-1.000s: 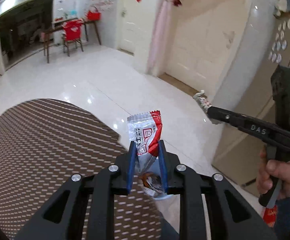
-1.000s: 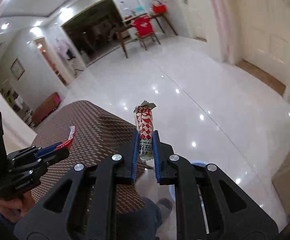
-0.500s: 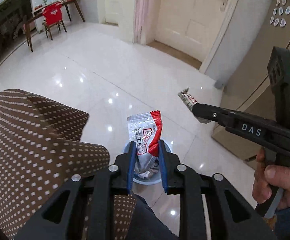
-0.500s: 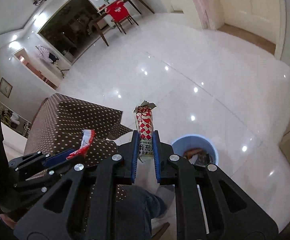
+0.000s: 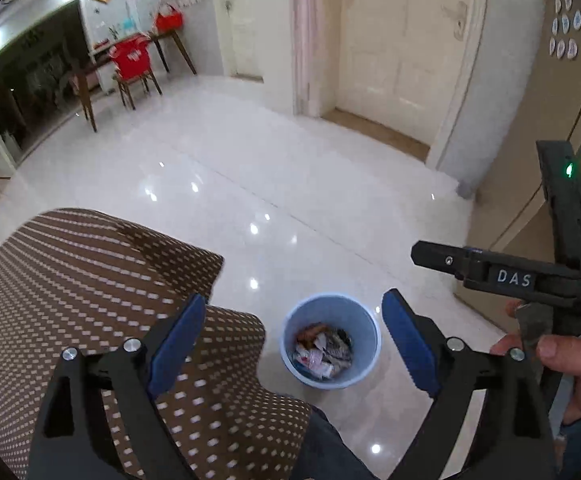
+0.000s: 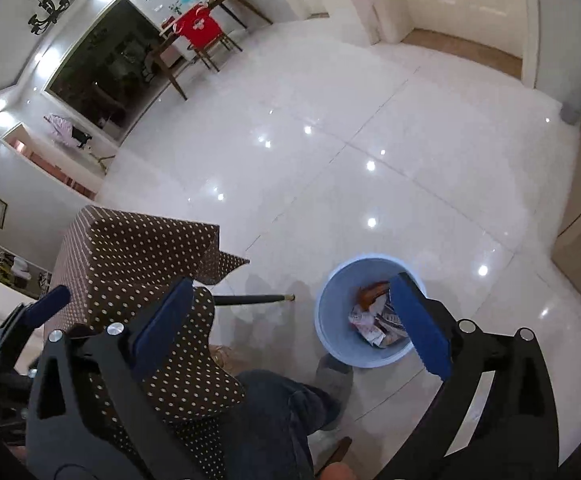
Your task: Collect trash
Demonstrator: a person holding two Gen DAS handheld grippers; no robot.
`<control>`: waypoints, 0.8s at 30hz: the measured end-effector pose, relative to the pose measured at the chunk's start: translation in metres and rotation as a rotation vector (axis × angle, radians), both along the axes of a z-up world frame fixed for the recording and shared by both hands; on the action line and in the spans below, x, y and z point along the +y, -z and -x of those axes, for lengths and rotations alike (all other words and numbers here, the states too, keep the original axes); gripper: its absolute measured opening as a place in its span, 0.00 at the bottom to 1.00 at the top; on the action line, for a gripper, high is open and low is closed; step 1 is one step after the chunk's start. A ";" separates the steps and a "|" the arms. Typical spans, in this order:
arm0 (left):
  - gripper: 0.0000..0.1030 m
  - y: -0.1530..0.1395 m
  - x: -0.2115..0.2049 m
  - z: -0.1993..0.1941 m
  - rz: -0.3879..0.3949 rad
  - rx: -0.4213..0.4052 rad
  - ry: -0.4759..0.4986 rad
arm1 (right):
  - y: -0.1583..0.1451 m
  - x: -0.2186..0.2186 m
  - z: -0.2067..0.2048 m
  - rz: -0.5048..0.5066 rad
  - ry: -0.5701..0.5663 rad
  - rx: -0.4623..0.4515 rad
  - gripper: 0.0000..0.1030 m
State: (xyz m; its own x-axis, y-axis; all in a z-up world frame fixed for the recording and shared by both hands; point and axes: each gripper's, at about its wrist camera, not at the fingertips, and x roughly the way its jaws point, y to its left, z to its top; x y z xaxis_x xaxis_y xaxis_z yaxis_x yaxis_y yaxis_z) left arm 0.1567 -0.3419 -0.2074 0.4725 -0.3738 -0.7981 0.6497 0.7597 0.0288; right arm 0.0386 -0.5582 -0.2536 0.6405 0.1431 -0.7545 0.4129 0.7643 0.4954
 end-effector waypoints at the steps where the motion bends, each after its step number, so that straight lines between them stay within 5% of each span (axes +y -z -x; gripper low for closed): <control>1: 0.88 -0.011 0.007 0.002 0.020 -0.015 -0.010 | -0.007 0.002 0.001 0.010 0.003 -0.009 0.94; 12: 0.93 -0.099 0.078 0.025 0.142 -0.186 -0.124 | -0.088 0.050 -0.001 0.090 -0.050 -0.135 0.94; 24: 0.94 -0.150 0.184 0.047 0.170 -0.308 -0.364 | -0.184 0.168 -0.010 0.244 -0.199 -0.255 0.94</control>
